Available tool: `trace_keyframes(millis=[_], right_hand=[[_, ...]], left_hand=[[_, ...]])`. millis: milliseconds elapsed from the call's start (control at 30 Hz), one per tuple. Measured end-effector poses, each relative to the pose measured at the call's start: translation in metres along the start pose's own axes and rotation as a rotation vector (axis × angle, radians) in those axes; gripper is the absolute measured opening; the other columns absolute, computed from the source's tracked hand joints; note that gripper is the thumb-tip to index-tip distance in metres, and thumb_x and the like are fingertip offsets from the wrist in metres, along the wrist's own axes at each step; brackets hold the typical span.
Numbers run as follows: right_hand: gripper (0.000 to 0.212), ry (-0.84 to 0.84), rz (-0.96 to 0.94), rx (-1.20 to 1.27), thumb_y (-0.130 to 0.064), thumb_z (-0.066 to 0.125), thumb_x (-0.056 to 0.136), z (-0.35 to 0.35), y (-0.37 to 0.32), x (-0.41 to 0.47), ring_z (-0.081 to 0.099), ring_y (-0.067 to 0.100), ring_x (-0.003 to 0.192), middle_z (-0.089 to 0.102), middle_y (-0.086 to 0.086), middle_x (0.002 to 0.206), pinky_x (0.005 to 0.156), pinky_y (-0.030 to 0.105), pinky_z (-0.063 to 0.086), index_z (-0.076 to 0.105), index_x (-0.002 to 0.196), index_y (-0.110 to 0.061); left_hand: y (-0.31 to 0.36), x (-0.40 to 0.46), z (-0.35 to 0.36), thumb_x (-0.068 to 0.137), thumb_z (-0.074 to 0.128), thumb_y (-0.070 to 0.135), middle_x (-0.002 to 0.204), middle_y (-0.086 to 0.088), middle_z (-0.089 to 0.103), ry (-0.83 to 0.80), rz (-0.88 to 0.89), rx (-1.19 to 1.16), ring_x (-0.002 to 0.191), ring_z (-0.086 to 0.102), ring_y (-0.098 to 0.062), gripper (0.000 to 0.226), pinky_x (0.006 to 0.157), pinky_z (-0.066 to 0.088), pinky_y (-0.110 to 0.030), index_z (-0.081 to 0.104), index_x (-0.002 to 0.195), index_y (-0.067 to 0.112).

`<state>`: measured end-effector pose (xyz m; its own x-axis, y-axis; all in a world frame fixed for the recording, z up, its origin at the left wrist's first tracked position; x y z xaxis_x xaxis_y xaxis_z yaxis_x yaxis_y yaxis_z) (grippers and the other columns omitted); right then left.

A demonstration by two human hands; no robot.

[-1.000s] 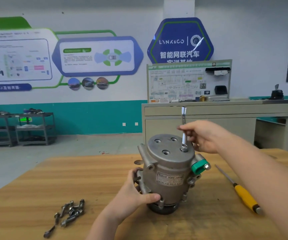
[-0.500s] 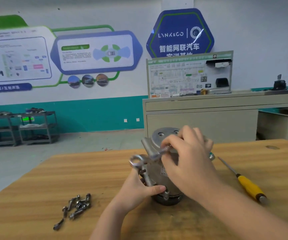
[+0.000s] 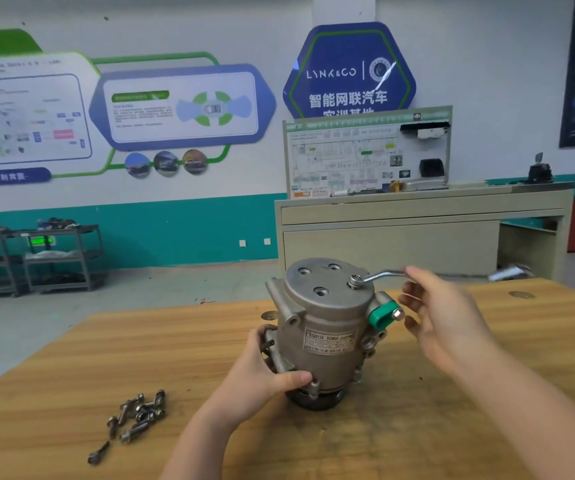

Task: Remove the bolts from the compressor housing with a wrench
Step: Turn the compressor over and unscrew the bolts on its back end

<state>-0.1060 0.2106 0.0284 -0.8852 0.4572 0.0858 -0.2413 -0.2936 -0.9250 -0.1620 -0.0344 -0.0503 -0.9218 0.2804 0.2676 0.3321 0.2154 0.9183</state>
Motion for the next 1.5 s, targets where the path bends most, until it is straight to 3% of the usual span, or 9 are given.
trace_keyframes(millis=[200, 433, 533, 700, 800, 900, 1067, 1200, 1500], right_hand=[[0.010, -0.110, 0.131, -0.365, -0.026, 0.062, 0.090, 0.026, -0.026, 0.036, 0.045, 0.009, 0.065, 0.052, -0.007, 0.069, 0.058, 0.027, 0.031, 0.066, 0.084, -0.020], [0.025, -0.169, -0.189, -0.877, -0.021, 0.068, 0.085, 0.085, -0.058, 0.029, 0.046, 0.014, 0.067, 0.065, 0.008, 0.087, 0.054, 0.028, 0.039, 0.071, 0.102, -0.003], [0.024, -0.245, -0.318, -0.975, -0.023, 0.065, 0.090, 0.104, -0.061, 0.013, 0.061, 0.021, 0.088, 0.069, 0.014, 0.109, 0.078, 0.033, 0.050, 0.072, 0.105, -0.006], [0.021, -0.370, -0.512, -1.103, -0.027, 0.054, 0.097, 0.118, -0.054, -0.013, 0.058, 0.020, 0.081, 0.071, 0.007, 0.093, 0.080, 0.037, 0.048, 0.073, 0.102, -0.020], [0.028, -0.345, -0.685, -1.232, -0.036, 0.043, 0.100, 0.114, -0.045, -0.029, 0.047, 0.018, 0.103, 0.056, -0.010, 0.091, 0.088, 0.036, 0.029, 0.068, 0.111, -0.032], [0.033, -0.356, -0.907, -1.265, -0.045, 0.036, 0.098, 0.103, -0.038, -0.049, 0.031, 0.009, 0.095, 0.037, -0.017, 0.082, 0.079, 0.035, 0.017, 0.062, 0.117, -0.037], [0.033, -0.403, -1.140, -1.150, -0.051, 0.054, 0.088, 0.076, -0.031, -0.073, 0.043, 0.011, 0.090, 0.043, -0.011, 0.086, 0.080, 0.031, 0.025, 0.065, 0.109, -0.028], [0.033, -0.449, -1.008, -0.818, -0.057, 0.060, 0.083, 0.047, -0.031, -0.069, 0.057, 0.004, 0.089, 0.060, -0.012, 0.088, 0.078, 0.016, 0.043, 0.070, 0.086, -0.026], [0.024, -0.443, -0.123, 0.240, -0.022, 0.058, 0.079, 0.015, -0.005, 0.003, 0.055, 0.031, 0.083, 0.051, 0.004, 0.050, 0.083, 0.037, 0.051, 0.077, 0.084, -0.007]], left_hand=[[0.000, 0.002, 0.001, 0.042, 0.093, 0.052, 0.124, 0.016, 0.058, -0.008, -0.015, 0.010, 0.110, 0.059, -0.001, 0.094, 0.100, 0.047, -0.031, 0.038, 0.118, 0.040], [0.001, 0.002, 0.002, 0.046, 0.094, 0.048, 0.119, 0.020, 0.059, -0.011, 0.009, 0.000, 0.107, 0.059, 0.005, 0.093, 0.096, 0.047, -0.023, 0.040, 0.121, 0.037], [0.001, 0.001, 0.001, 0.047, 0.093, 0.046, 0.120, 0.017, 0.059, -0.011, 0.007, 0.004, 0.109, 0.059, 0.003, 0.093, 0.099, 0.047, -0.026, 0.040, 0.123, 0.035], [0.001, 0.000, -0.001, 0.054, 0.093, 0.036, 0.116, 0.017, 0.062, -0.010, 0.020, -0.001, 0.101, 0.060, 0.009, 0.086, 0.081, 0.047, -0.009, 0.041, 0.122, 0.034], [0.000, 0.000, -0.002, 0.055, 0.094, 0.035, 0.121, 0.012, 0.062, -0.025, 0.007, -0.012, 0.106, 0.061, 0.003, 0.090, 0.089, 0.049, -0.017, 0.039, 0.126, 0.030], [0.000, -0.001, -0.003, 0.054, 0.094, 0.037, 0.121, 0.010, 0.063, -0.037, -0.002, -0.006, 0.107, 0.062, 0.000, 0.092, 0.091, 0.050, -0.020, 0.038, 0.127, 0.030], [0.003, -0.005, -0.001, 0.064, 0.089, 0.023, 0.118, 0.015, 0.065, -0.058, 0.027, 0.011, 0.104, 0.059, 0.011, 0.074, 0.088, 0.048, -0.010, 0.043, 0.121, 0.032], [0.003, -0.004, -0.002, 0.059, 0.090, 0.023, 0.128, 0.003, 0.057, -0.028, 0.006, -0.027, 0.110, 0.061, -0.004, 0.084, 0.087, 0.049, -0.015, 0.039, 0.125, 0.028], [0.001, -0.001, -0.001, 0.040, 0.094, 0.051, 0.125, 0.007, 0.059, -0.010, 0.006, 0.002, 0.117, 0.059, -0.011, 0.098, 0.104, 0.045, -0.036, 0.040, 0.119, 0.034]])
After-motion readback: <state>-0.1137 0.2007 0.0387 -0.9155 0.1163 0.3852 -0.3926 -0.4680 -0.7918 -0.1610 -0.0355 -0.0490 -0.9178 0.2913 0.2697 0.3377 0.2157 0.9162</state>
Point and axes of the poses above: each hand's wrist, its own x-axis towards the middle knuckle, its own z-axis out of the palm, y = z × x, the point moved 6 cm from there along x, towards the middle knuckle
